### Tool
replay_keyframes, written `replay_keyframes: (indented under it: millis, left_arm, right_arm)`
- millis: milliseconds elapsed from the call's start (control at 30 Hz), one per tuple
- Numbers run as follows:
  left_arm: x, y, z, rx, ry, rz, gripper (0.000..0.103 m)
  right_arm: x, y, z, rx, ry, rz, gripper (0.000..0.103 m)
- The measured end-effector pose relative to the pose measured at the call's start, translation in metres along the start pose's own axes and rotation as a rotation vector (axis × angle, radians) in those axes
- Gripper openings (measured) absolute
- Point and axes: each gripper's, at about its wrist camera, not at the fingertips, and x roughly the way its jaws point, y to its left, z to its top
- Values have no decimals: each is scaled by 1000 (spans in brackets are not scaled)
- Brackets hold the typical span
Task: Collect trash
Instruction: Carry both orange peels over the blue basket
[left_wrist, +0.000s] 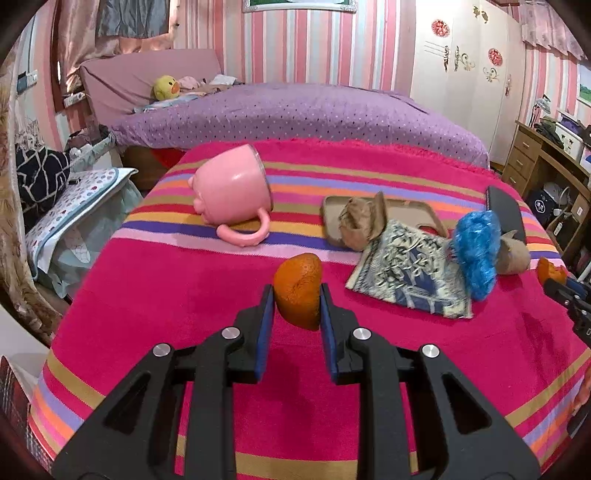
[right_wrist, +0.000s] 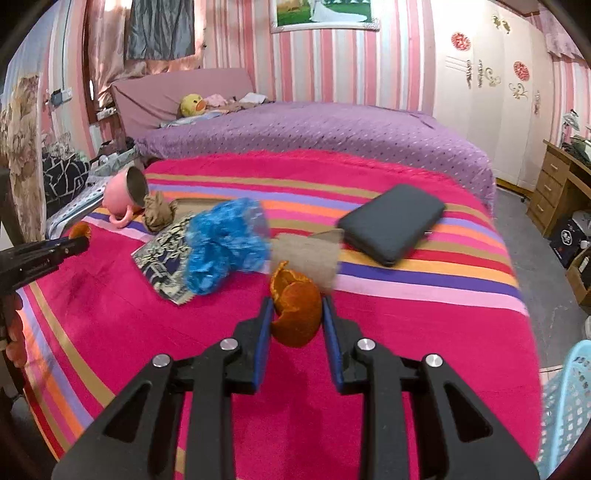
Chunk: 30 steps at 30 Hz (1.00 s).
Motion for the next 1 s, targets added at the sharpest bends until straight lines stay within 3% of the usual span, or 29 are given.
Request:
replay_keyframes:
  millis: [367,1000]
  left_arm:
    - [-13,-50,1,48,-17,-17,23]
    - [-23,-198,-22,152,-3,-135,23]
  right_arm:
    - [-47,-72,-19,53,-30,-103,27]
    - [-100,-176,-50,163,-56,-196,27]
